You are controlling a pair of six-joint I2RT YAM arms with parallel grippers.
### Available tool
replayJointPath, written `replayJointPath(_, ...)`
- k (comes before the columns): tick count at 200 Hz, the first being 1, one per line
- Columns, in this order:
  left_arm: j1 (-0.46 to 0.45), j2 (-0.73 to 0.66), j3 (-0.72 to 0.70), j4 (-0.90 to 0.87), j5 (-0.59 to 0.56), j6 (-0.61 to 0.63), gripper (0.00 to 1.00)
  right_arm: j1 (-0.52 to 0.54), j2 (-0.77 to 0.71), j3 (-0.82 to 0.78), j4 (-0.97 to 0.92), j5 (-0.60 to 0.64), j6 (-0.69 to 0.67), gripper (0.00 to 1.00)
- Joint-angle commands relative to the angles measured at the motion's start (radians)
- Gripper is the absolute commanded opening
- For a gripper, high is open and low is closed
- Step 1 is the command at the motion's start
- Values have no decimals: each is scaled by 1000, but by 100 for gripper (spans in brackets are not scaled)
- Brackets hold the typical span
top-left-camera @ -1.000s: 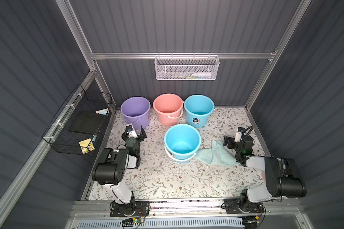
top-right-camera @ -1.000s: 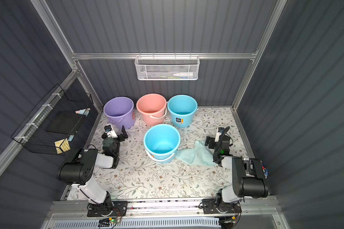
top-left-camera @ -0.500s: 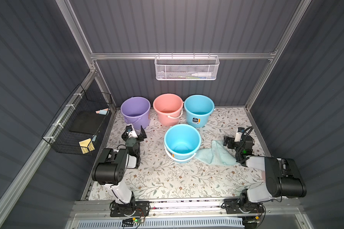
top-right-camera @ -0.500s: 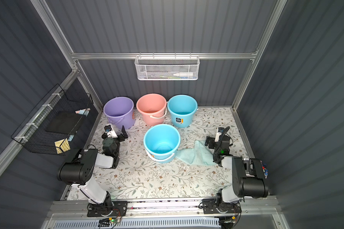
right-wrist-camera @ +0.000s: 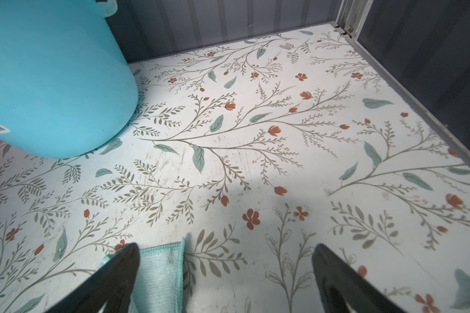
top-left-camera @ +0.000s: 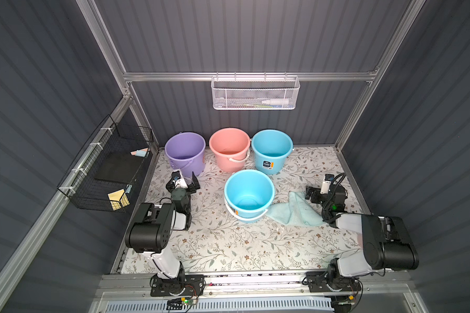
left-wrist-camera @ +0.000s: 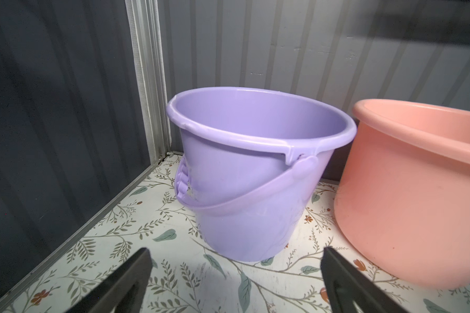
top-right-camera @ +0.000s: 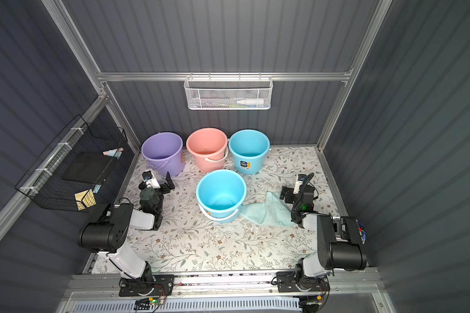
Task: Wipe the inside of the bucket with a cloth
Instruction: Adjust the cleaning item at the center of the board.
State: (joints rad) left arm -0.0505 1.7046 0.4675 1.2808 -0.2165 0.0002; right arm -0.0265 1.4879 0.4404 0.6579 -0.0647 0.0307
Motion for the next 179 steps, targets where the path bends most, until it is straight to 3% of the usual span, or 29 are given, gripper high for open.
replayJointPath(1,3,-74,87,-163,-37,-14,100,-1,-57,57,-91,-10,-22,99)
replayJointPath(24,-13,-151,124,-287,-81,-24,100,0,-126,106,-234,-3,-5,99)
replayJointPath(53,-27,-250,205,-509,-118,-135,100,0,-218,198,-468,-5,67,99)
replayJointPath(105,-41,-391,318,-881,-43,-311,100,-4,-268,411,-934,-19,329,98)
replayJointPath(126,-41,-426,391,-1039,-35,-364,99,-4,-267,488,-1118,-139,343,98)
replayJointPath(143,-40,-435,459,-1168,-20,-393,100,2,-265,509,-1213,-186,343,92)
replayJointPath(179,-41,-439,538,-1307,81,-390,100,103,-209,590,-1437,-140,338,90)
